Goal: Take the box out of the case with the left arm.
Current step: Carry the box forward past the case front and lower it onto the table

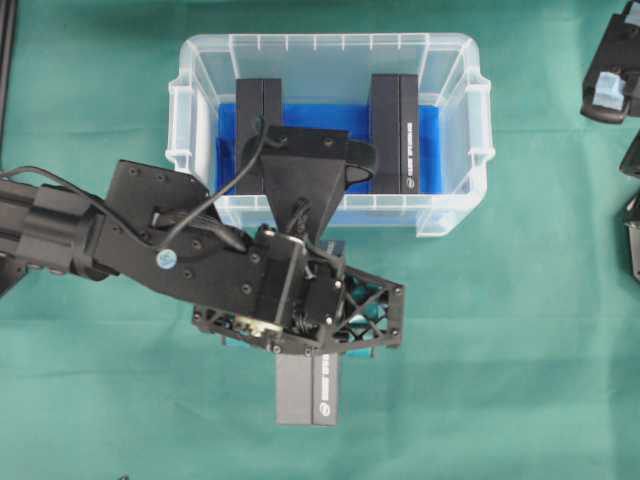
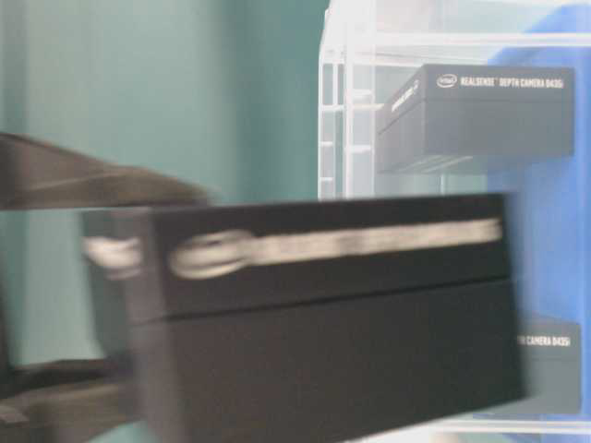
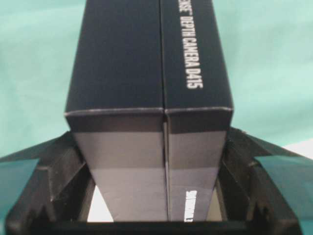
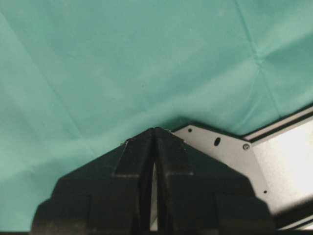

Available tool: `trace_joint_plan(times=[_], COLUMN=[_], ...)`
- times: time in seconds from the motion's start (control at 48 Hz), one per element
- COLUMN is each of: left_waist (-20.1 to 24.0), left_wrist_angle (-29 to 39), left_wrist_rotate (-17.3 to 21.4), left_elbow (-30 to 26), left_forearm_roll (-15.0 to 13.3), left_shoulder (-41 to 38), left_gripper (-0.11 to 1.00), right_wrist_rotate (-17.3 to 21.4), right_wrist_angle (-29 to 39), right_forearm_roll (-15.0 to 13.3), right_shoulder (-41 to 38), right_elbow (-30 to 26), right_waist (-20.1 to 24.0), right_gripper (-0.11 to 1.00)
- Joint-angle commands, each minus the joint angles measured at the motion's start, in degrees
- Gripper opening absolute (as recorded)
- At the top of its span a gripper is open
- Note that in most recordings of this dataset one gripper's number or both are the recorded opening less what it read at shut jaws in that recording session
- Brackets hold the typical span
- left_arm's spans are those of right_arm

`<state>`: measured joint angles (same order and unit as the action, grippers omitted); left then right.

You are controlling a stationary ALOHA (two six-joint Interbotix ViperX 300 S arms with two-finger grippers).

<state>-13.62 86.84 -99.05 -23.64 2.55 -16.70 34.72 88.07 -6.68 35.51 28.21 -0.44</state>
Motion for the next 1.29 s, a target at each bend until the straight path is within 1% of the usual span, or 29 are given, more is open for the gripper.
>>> trace_joint_plan(times=[0.0, 0.125, 0.334, 0.396, 0.584, 0.876, 1.022, 1.272], left_waist=[0.18, 0.09, 0.09, 0.09, 0.18, 0.18, 0.26, 0.26], left_wrist_angle=[-6.06, -12.04, -16.79, -19.25, -27.25, -29.18, -30.41, -30.50], left_wrist_rotate=[-0.09, -1.32, -1.58, -1.58, -1.58, -1.58, -1.49, -1.32], left_elbow=[3.96, 10.02, 16.87, 19.16, 23.64, 26.10, 26.19, 26.19], left_forearm_roll=[0.09, -0.09, -0.18, -0.18, -0.18, -0.53, -0.88, -1.76], left_shoulder=[3.78, 4.04, 3.52, 3.16, 2.46, 1.93, 1.93, 1.93], left_gripper=[0.62, 0.62, 0.62, 0.62, 0.62, 0.62, 0.62, 0.62], right_wrist_rotate=[0.00, 0.00, 0.09, 0.00, 0.00, 0.09, 0.09, 0.09], right_wrist_angle=[-0.09, 0.00, 0.00, 0.09, 0.09, -0.18, -0.18, -0.18], right_forearm_roll=[-0.18, -0.09, -0.18, -0.09, -0.09, -0.09, -0.09, -0.09], right_shoulder=[0.09, 0.09, 0.18, 0.09, 0.09, 0.09, 0.09, 0.09], right_elbow=[-1.32, -1.32, -1.32, -1.23, -1.23, -1.23, -1.23, -1.14], right_waist=[0.00, 0.00, 0.00, 0.00, 0.00, 0.00, 0.00, 0.00], right_gripper=[0.00, 0.00, 0.00, 0.00, 0.00, 0.00, 0.00, 0.00])
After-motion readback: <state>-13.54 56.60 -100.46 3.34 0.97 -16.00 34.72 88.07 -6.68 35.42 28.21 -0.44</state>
